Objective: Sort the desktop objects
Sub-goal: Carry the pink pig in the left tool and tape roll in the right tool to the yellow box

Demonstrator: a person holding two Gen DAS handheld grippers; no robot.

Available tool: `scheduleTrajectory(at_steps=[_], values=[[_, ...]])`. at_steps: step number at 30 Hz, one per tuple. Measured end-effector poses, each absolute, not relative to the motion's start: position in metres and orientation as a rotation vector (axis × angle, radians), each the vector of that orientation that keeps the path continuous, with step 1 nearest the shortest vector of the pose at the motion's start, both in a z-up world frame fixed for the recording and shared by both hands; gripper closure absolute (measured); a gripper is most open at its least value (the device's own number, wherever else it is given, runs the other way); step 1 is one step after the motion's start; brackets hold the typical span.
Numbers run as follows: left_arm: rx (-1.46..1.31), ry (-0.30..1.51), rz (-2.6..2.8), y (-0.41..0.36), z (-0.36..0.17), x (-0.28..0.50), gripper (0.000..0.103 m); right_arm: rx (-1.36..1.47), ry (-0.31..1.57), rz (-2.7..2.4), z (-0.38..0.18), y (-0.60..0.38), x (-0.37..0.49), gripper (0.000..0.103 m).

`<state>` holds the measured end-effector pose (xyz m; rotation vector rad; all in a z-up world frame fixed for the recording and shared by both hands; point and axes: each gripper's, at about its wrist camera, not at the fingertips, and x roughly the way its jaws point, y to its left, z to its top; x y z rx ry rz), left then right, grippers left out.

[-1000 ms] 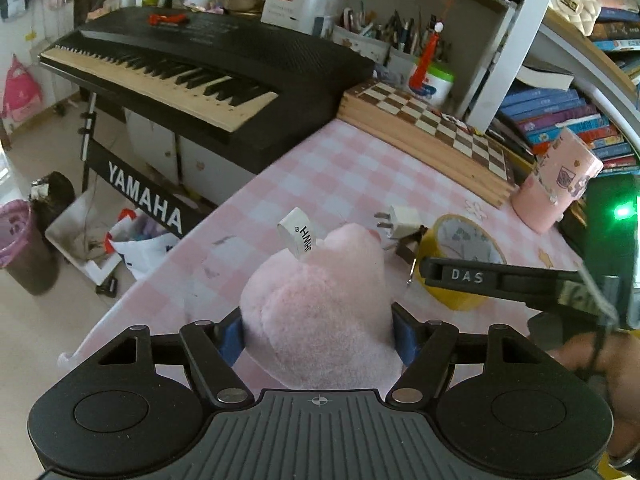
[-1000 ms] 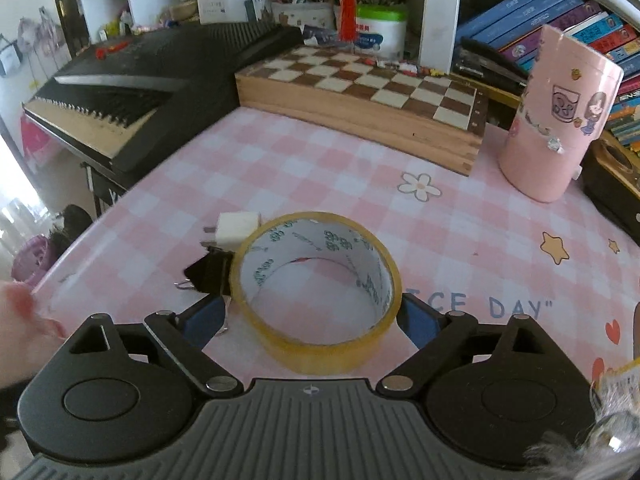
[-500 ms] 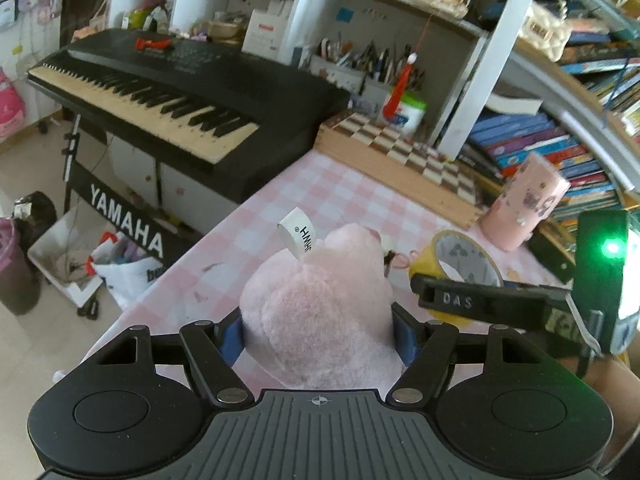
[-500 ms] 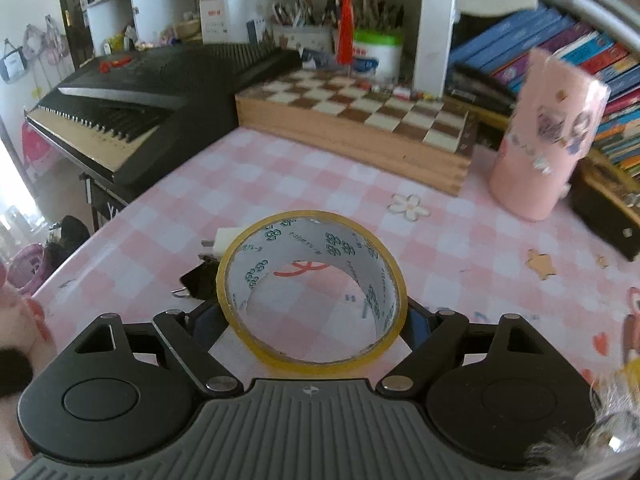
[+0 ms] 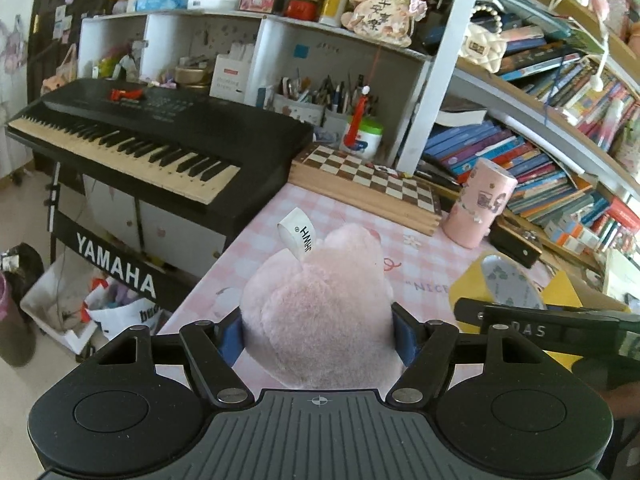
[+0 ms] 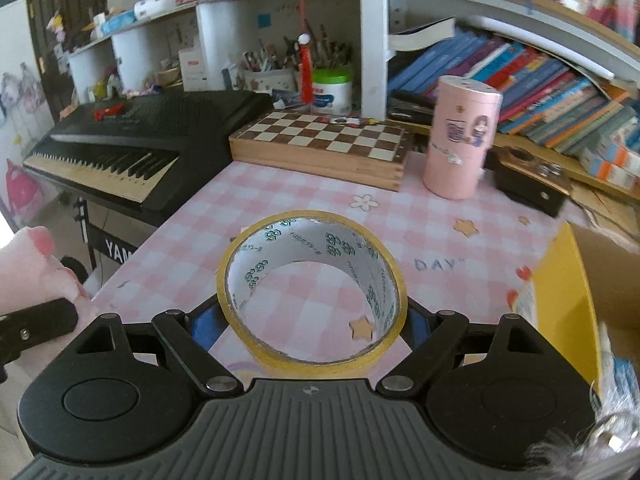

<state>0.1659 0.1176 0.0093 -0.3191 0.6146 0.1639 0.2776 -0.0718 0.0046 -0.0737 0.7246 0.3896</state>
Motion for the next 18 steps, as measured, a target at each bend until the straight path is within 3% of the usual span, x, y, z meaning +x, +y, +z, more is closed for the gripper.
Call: scheduleTrajectory(at_steps=[18], values=[[-0.278,0.623,0.017,0.131,0.019,0.072,0.032,0.058,0.748,0.267,0.018,-0.084,0.141,0.018]])
